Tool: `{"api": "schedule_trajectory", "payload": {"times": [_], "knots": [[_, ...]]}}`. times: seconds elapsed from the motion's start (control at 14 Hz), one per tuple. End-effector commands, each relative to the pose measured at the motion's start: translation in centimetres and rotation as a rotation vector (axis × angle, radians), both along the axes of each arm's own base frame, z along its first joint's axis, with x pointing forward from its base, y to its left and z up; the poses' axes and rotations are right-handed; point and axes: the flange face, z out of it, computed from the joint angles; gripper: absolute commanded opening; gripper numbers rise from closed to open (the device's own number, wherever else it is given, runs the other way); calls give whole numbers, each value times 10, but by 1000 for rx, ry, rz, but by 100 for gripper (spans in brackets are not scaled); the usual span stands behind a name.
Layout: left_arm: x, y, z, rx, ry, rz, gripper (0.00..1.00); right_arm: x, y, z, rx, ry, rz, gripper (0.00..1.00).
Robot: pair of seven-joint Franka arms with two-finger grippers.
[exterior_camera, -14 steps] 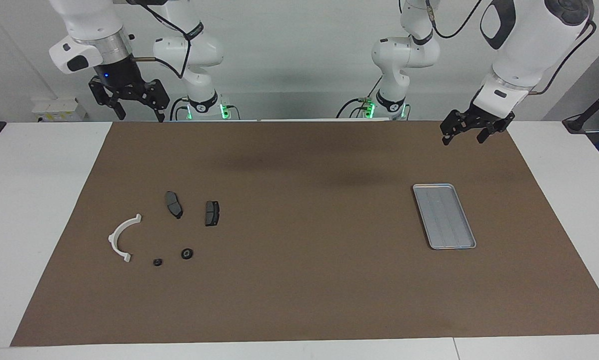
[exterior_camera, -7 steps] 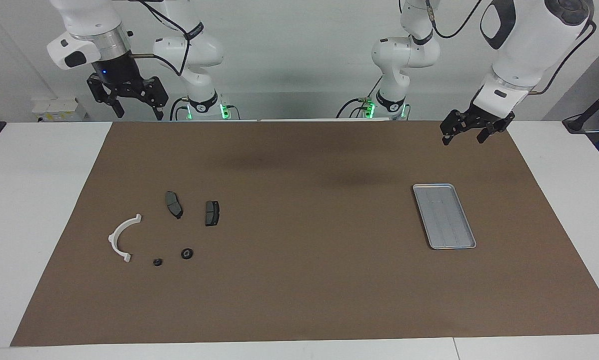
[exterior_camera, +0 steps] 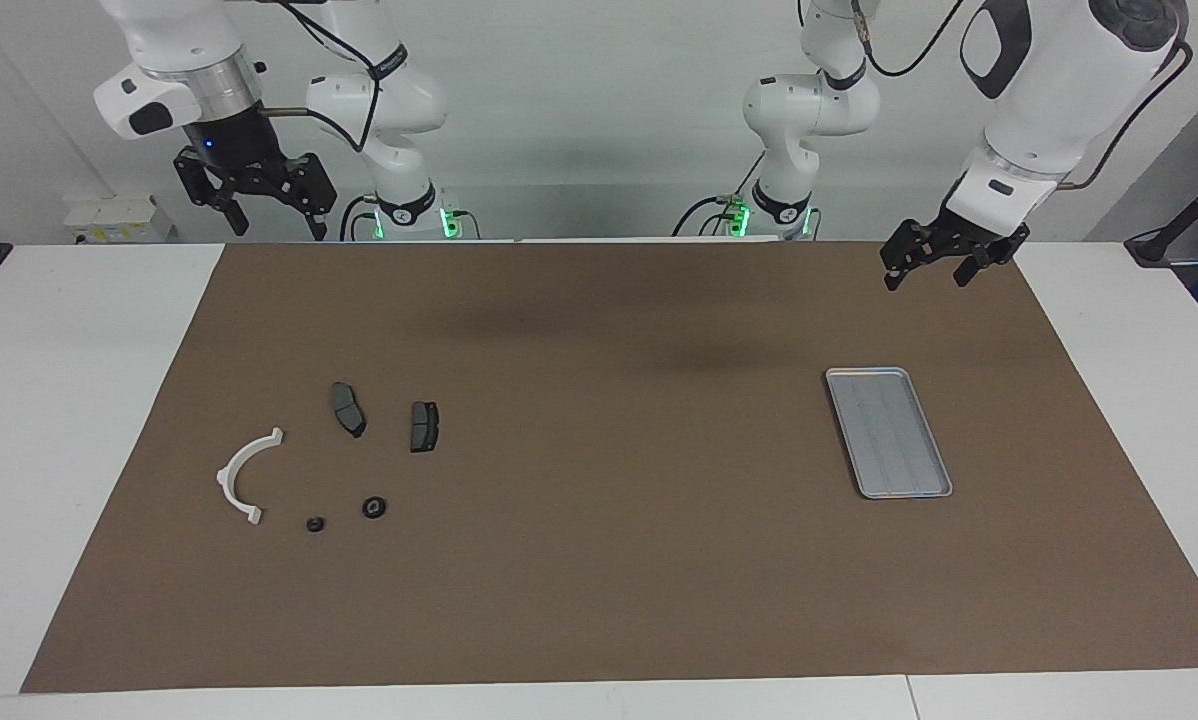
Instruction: Place bearing gear from tray to pile
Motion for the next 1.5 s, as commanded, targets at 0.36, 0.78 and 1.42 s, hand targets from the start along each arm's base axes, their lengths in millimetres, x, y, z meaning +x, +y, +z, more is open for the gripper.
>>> {"api": "schedule_trajectory", "payload": {"times": [0.36, 0.78, 1.42], "knots": [[-8, 0, 3, 1, 5, -5, 100, -3, -3, 3, 14, -10, 9, 100], [-8, 0, 3, 1, 5, -5, 100, -3, -3, 3, 16, -10, 9, 100], [-8, 0, 2, 1, 7, -5, 100, -7, -3, 1, 15, 18, 12, 100]]}}
